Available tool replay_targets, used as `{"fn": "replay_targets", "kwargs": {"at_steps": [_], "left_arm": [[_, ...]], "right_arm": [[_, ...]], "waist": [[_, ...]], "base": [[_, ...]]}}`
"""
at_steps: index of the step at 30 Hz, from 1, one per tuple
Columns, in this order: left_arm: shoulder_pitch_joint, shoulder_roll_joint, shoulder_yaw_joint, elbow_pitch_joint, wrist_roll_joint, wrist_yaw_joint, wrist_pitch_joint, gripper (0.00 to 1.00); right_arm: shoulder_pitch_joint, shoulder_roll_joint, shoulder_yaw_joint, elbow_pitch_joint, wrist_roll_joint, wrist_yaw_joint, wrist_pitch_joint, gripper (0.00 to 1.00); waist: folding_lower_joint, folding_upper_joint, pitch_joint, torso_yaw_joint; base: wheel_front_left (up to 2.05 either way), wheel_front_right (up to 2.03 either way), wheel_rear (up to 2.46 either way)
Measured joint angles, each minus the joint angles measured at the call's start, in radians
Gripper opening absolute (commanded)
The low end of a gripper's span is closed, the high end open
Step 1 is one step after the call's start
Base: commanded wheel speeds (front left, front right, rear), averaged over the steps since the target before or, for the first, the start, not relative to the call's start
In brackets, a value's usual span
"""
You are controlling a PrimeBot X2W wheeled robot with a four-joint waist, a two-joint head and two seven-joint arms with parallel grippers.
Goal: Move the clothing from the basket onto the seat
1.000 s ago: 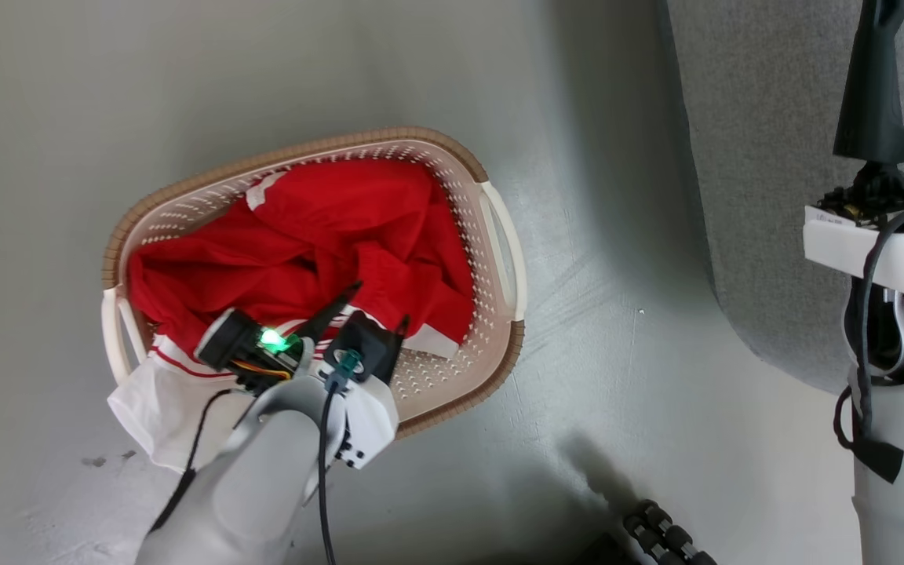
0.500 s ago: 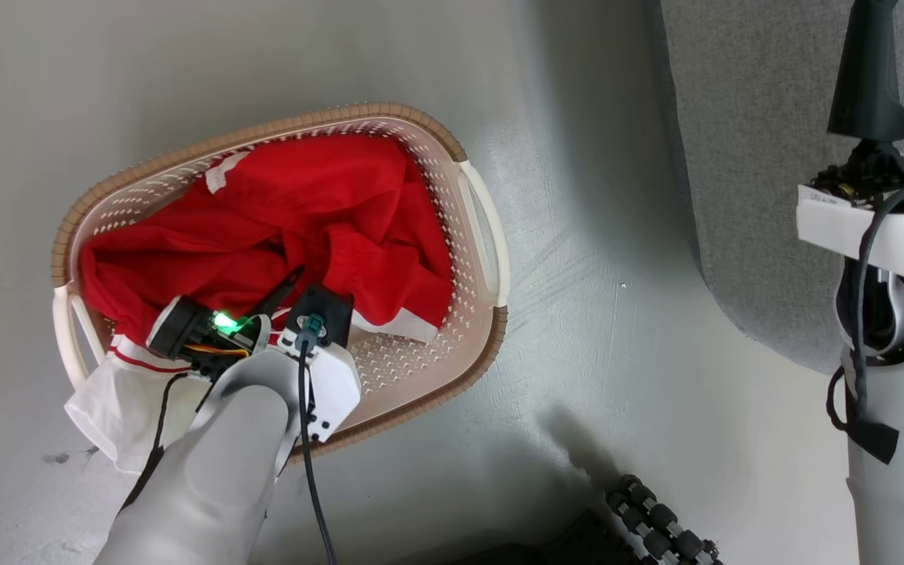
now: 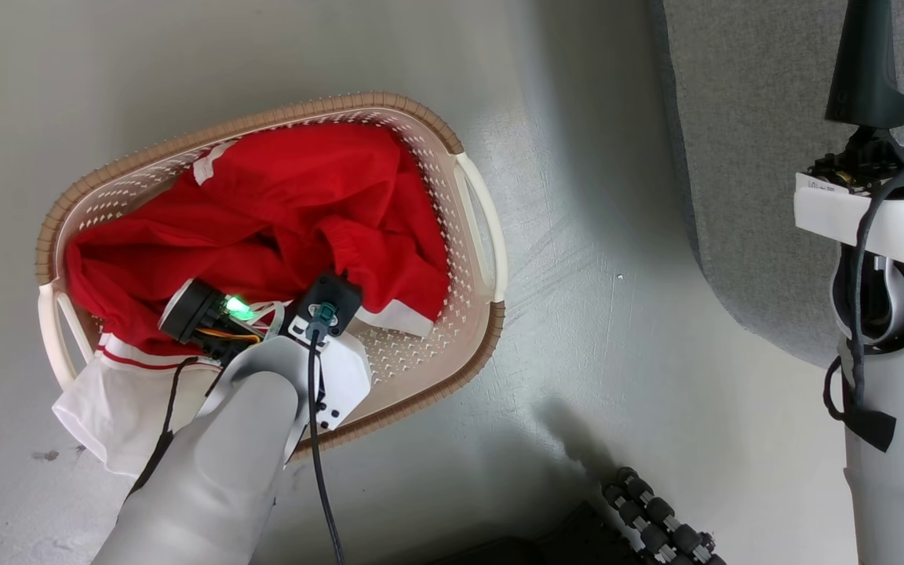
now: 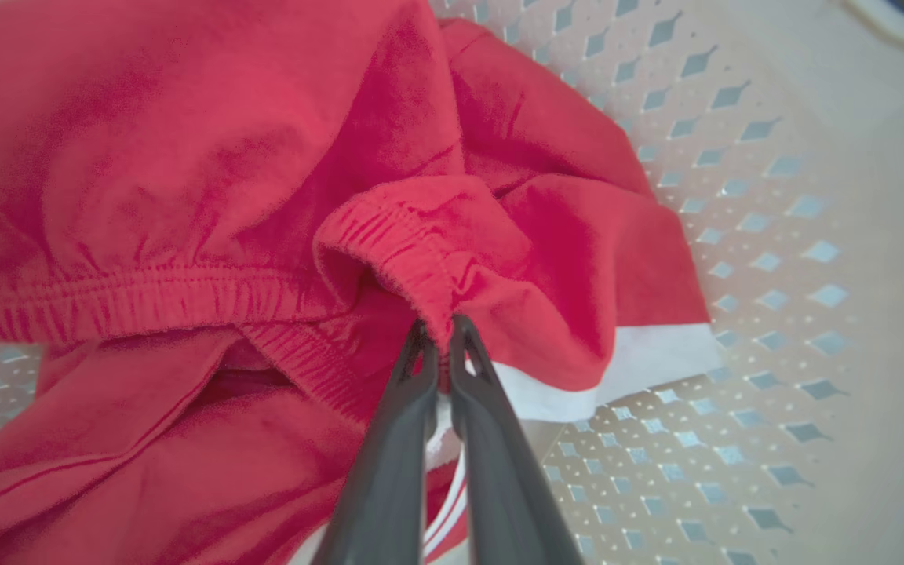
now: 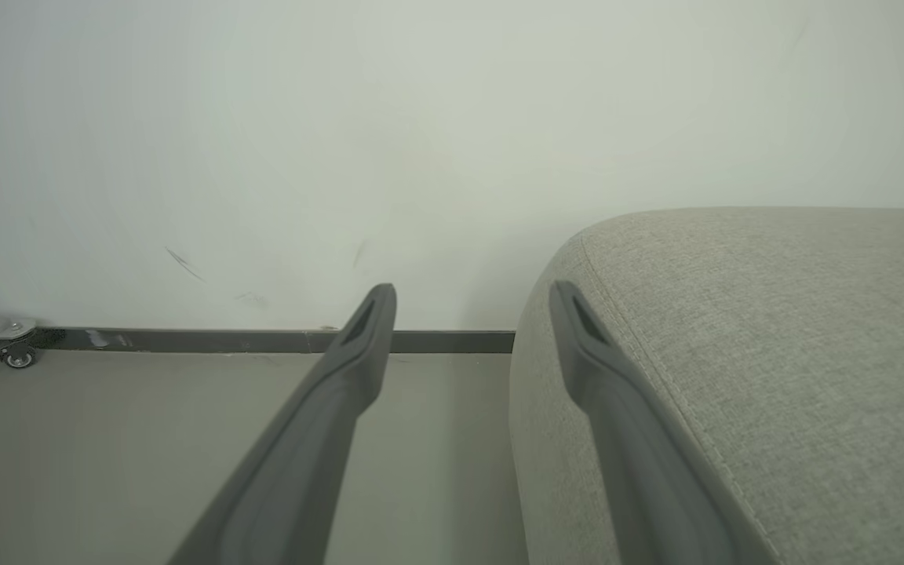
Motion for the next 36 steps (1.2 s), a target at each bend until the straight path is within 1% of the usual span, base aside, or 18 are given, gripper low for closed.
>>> {"fn": "replay_targets", "kwargs": {"at_steps": [4, 10, 20, 24, 31, 36], "left_arm": [[-0.004, -0.005, -0.001, -0.007, -0.002, -0.007, -0.018, 0.00], [-0.017, -0.006, 0.007, -0.028, -0.013, -0.007, -0.045, 0.00], [-0.021, -0.012, 0.024, -0.115, -0.034, -0.007, -0.067, 0.00], [-0.014, -0.011, 0.041, -0.157, -0.049, 0.002, -0.071, 0.00], [0.031, -0.002, 0.077, -0.316, -0.085, 0.028, -0.071, 0.00], [0.077, 0.017, 0.104, -0.434, -0.097, 0.052, -0.072, 0.00]], "right_arm": [[0.000, 0.000, -0.003, 0.014, 0.000, 0.000, -0.005, 1.00], [-0.001, 0.000, -0.004, 0.030, 0.000, 0.000, -0.007, 1.00], [-0.001, 0.000, -0.007, 0.063, -0.003, 0.000, -0.007, 1.00], [-0.001, 0.000, -0.023, 0.065, -0.018, 0.000, -0.007, 1.00], [0.000, -0.001, -0.045, 0.064, -0.050, 0.000, -0.010, 1.00], [0.002, -0.002, -0.059, 0.064, -0.064, 0.000, -0.010, 1.00]], "waist": [[0.0000, 0.0000, -0.006, 0.004], [0.0000, 0.0000, -0.018, 0.011], [0.0000, 0.0000, -0.057, 0.039], [0.0000, 0.0000, -0.078, 0.053], [0.0000, 0.0000, -0.120, 0.077], [0.0000, 0.0000, -0.151, 0.097]], "base": [[0.00, 0.00, 0.00], [0.00, 0.00, 0.00], [0.00, 0.00, 0.00], [0.00, 0.00, 0.00], [0.00, 0.00, 0.00], [0.00, 0.00, 0.00]]}}
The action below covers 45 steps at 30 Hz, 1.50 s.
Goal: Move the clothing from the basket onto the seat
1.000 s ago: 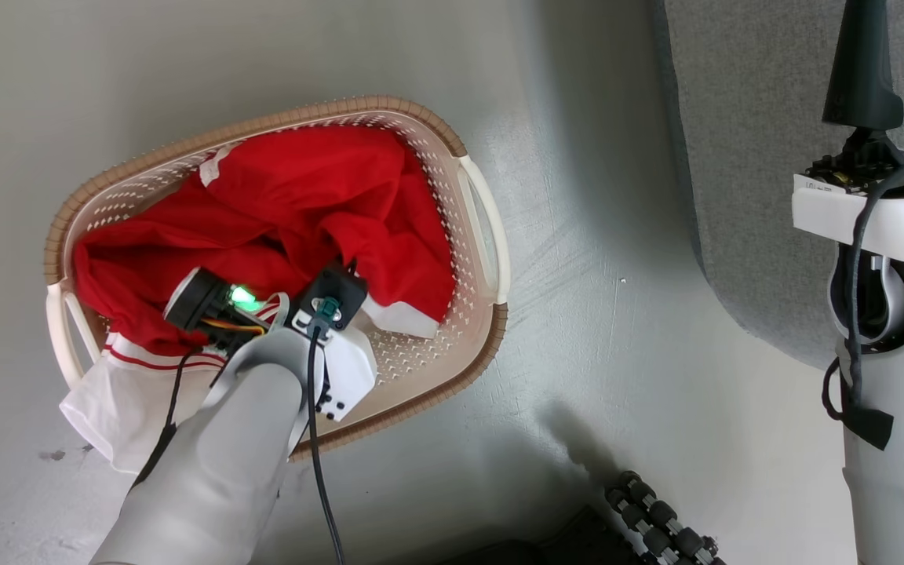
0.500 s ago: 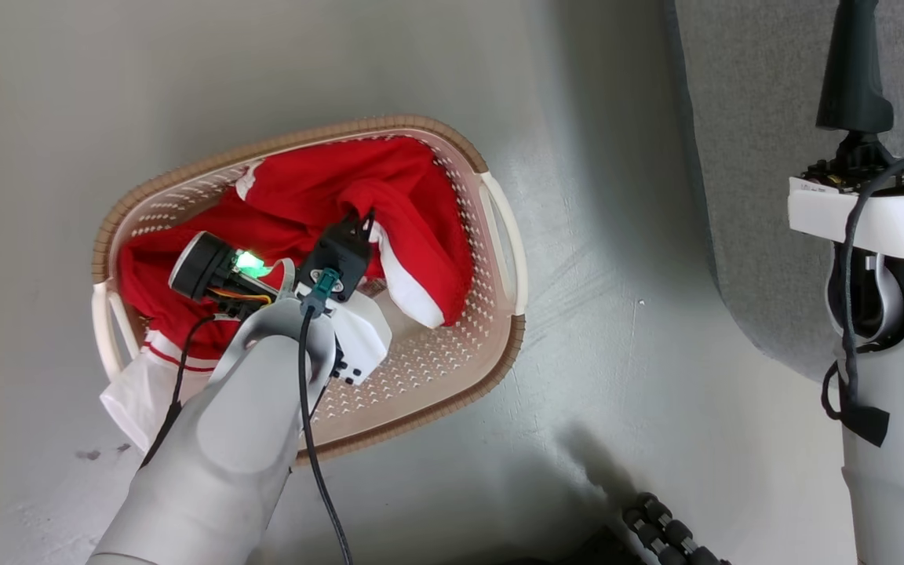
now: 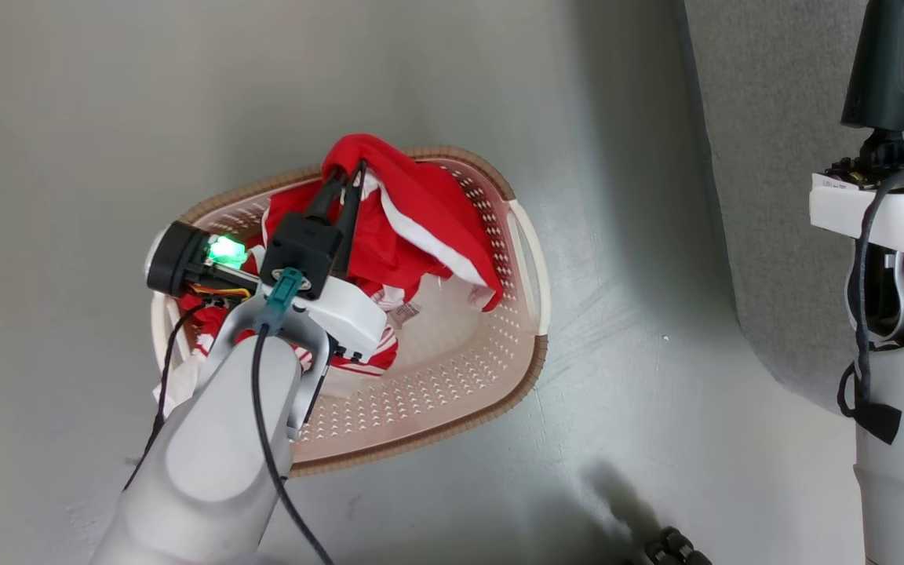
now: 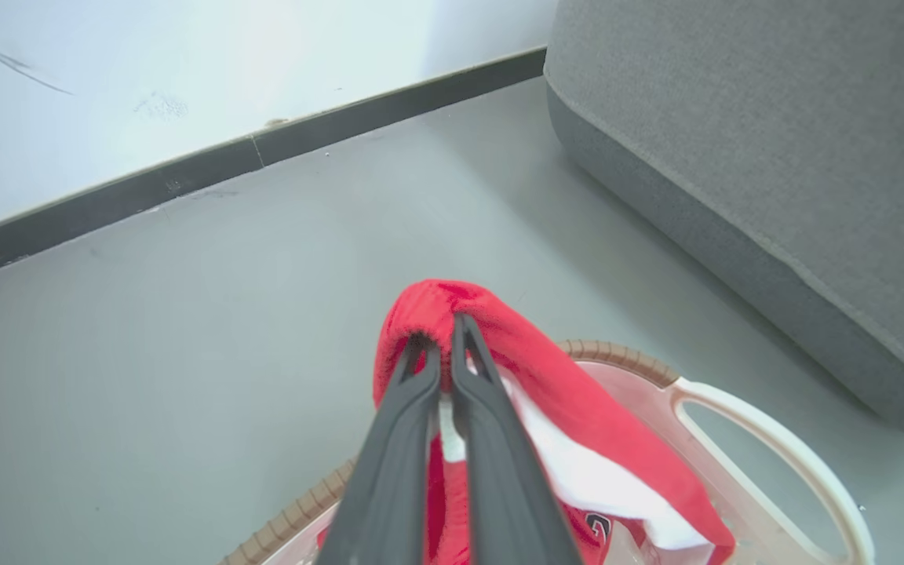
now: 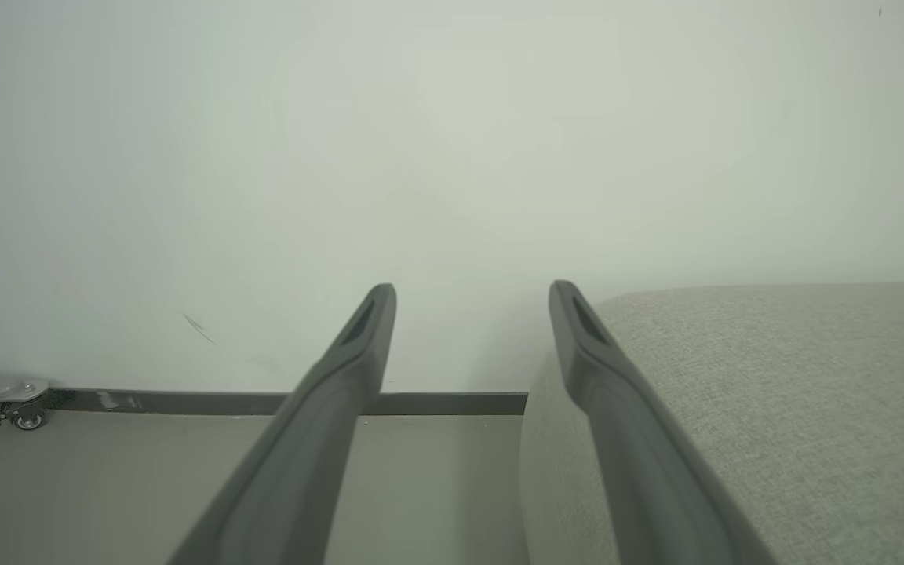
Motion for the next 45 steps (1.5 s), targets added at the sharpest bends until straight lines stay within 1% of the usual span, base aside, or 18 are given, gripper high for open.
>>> {"fn": "replay_targets", "kwargs": {"at_steps": [11, 23, 28, 34, 40, 45], "left_arm": [[0.106, 0.030, 0.047, -0.270, -0.005, 0.052, 0.000, 0.00], [0.208, 0.058, 0.083, -0.492, -0.014, 0.074, -0.003, 0.00], [0.233, 0.067, 0.096, -0.532, -0.032, 0.074, -0.003, 0.00], [0.239, 0.092, 0.112, -0.553, -0.040, 0.066, -0.003, 0.00], [0.255, 0.118, 0.128, -0.556, -0.047, 0.044, -0.003, 0.00], [0.256, 0.134, 0.153, -0.557, -0.056, 0.044, -0.003, 0.00]], "right_arm": [[0.016, -0.001, 0.012, 0.012, -0.012, 0.000, 0.000, 1.00], [0.073, -0.002, 0.018, 0.036, -0.064, 0.000, 0.000, 1.00], [0.105, -0.002, 0.024, 0.054, -0.073, 0.000, 0.000, 1.00], [0.148, -0.002, 0.038, 0.073, -0.084, 0.000, 0.000, 1.00], [0.189, -0.017, 0.100, 0.106, -0.105, 0.000, 0.000, 1.00], [0.210, -0.032, 0.156, 0.133, -0.115, 0.000, 0.000, 1.00]], "waist": [[0.0000, 0.0000, -0.077, 0.048], [0.0000, 0.0000, -0.192, 0.090], [0.0000, 0.0000, -0.244, 0.103], [0.0000, 0.0000, -0.310, 0.114], [0.0000, 0.0000, -0.382, 0.125], [0.0000, 0.0000, -0.444, 0.133]], "base": [[0.00, 0.00, 0.00], [0.00, 0.00, 0.00], [0.00, 0.00, 0.00], [0.00, 0.00, 0.00], [0.00, 0.00, 0.00], [0.00, 0.00, 0.00]]}}
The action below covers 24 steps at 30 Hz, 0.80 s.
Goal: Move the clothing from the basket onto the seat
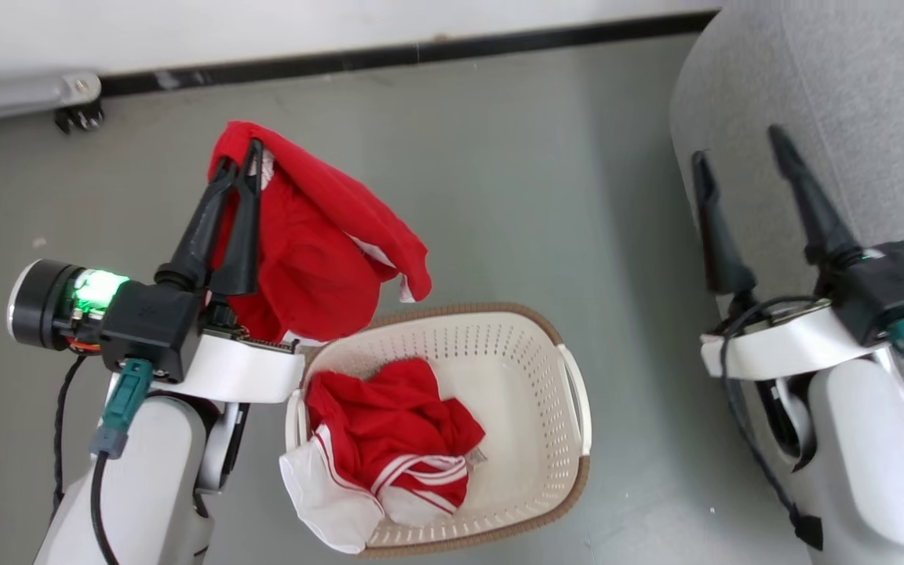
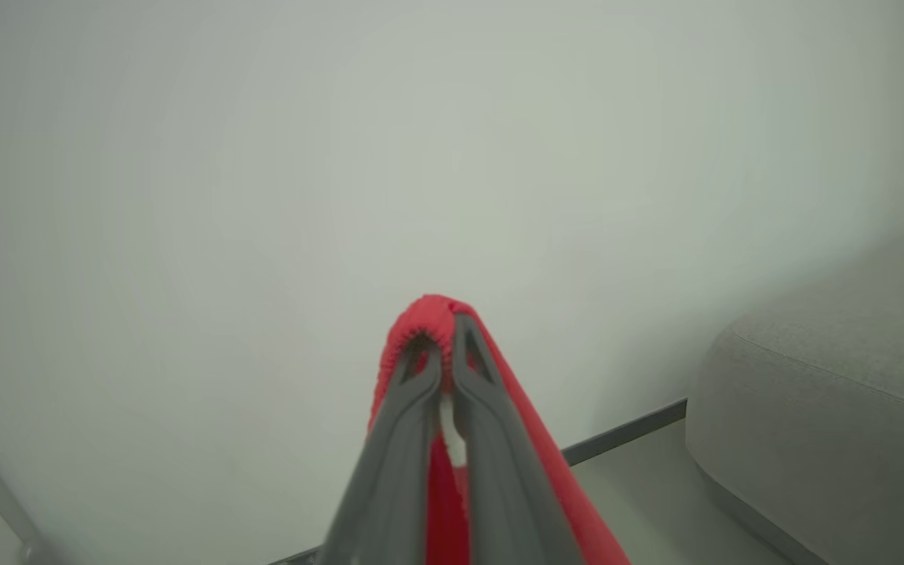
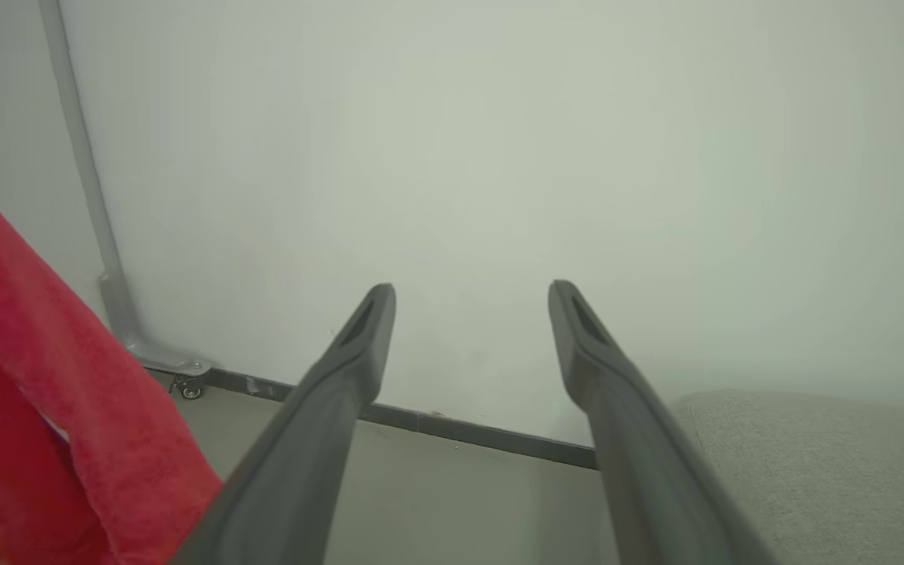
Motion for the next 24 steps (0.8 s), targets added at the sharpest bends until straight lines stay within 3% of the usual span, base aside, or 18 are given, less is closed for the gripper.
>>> {"fn": "replay_targets", "kwargs": {"at_steps": [15, 24], "left_arm": [[0.026, 0.046, -0.003, -0.002, 0.001, -0.043, 0.000, 0.00], [0.026, 0.050, -0.050, -0.003, 0.005, -0.087, 0.000, 0.00]], "right_arm": [[0.042, -0.058, 0.215, 0.077, 0.002, 0.000, 0.012, 1.00], [0.066, -0.078, 0.437, 0.111, 0.036, 0.000, 0.058, 1.00]], "waist": [[0.0000, 0.0000, -0.171, 0.028], [0.0000, 0.0000, -0.263, 0.050]], "base": [[0.00, 0.00, 0.00], [0.00, 0.00, 0.00]]}}
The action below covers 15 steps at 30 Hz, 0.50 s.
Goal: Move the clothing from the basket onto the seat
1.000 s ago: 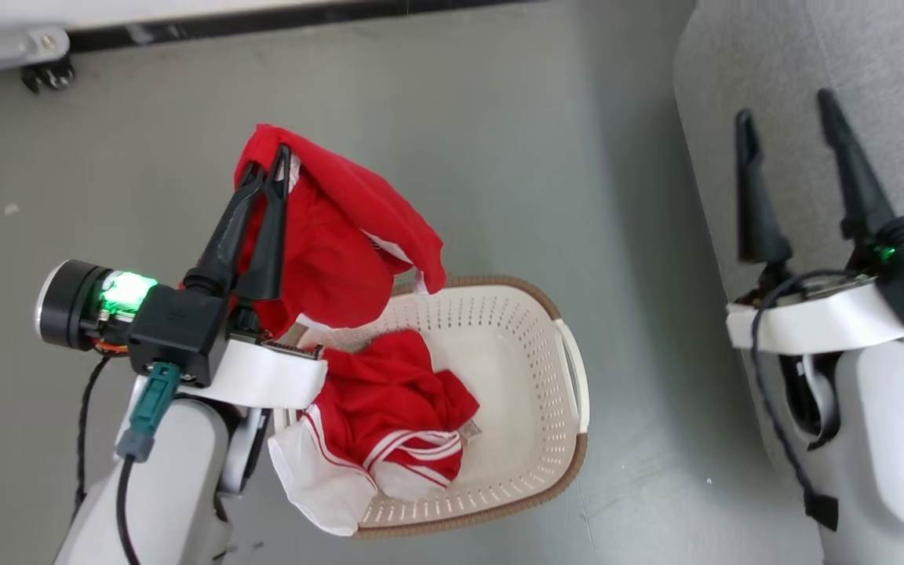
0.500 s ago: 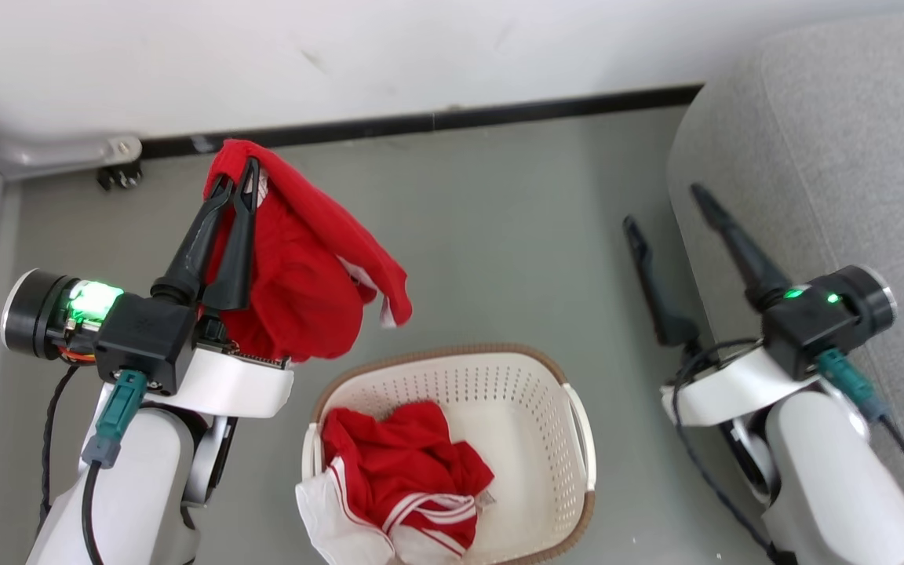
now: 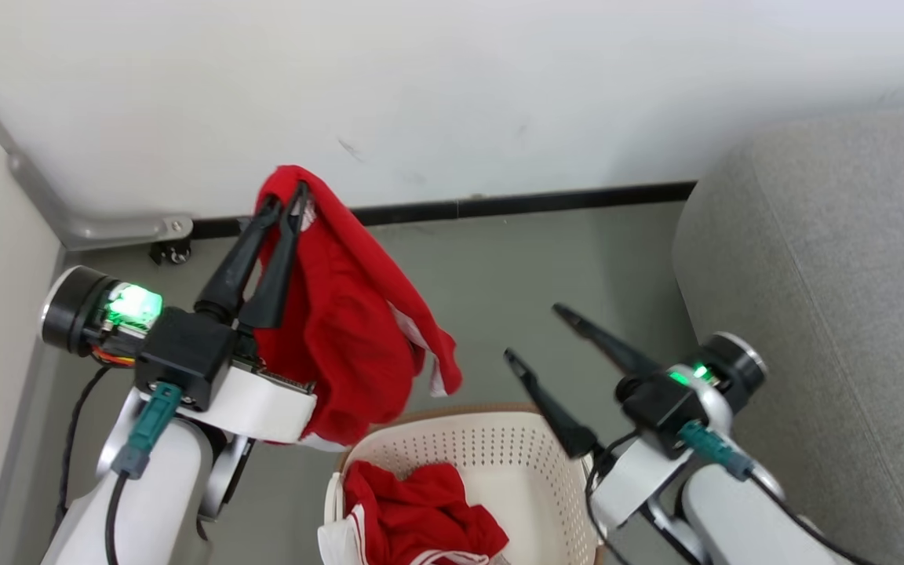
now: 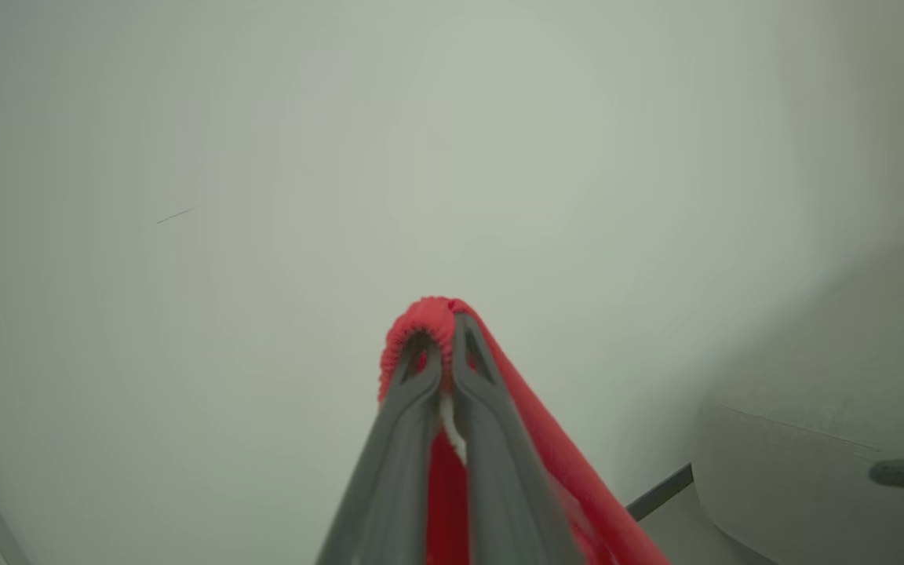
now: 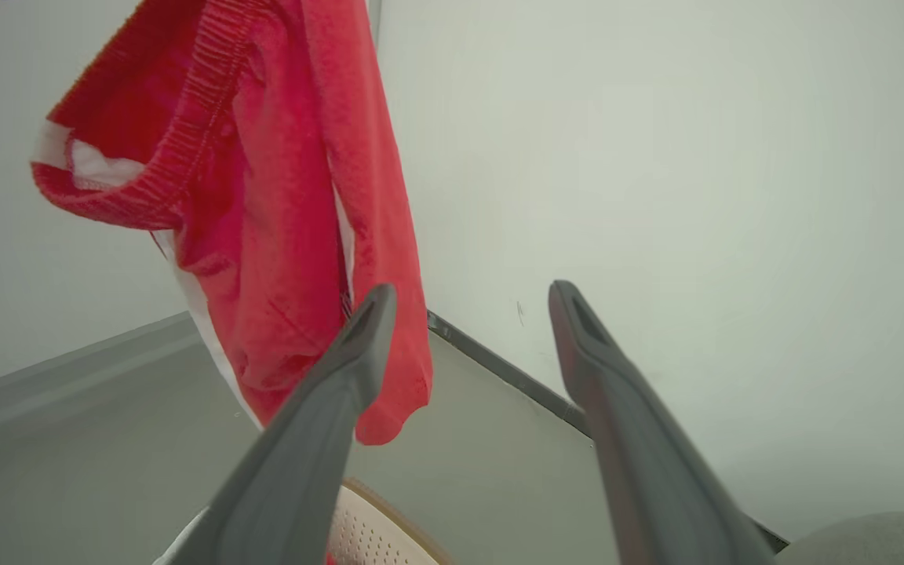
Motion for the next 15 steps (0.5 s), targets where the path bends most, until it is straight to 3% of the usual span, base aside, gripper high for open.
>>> {"fn": "replay_targets", "kwargs": {"at_steps": [6, 15], "left_arm": [[-0.001, -0.007, -0.031, -0.020, 0.004, -0.027, 0.000, 0.00], [-0.001, -0.031, -0.080, -0.043, 0.003, -0.058, 0.000, 0.00]], "right_arm": [[-0.005, -0.022, 0.096, 0.008, 0.027, 0.000, 0.020, 1.00], [-0.019, -0.054, 0.142, 0.017, 0.087, 0.000, 0.049, 1.00]], "waist": [[0.0000, 0.0000, -0.049, 0.015], [0.0000, 0.0000, -0.104, 0.039]], "base": [[0.00, 0.00, 0.00], [0.00, 0.00, 0.00]]}}
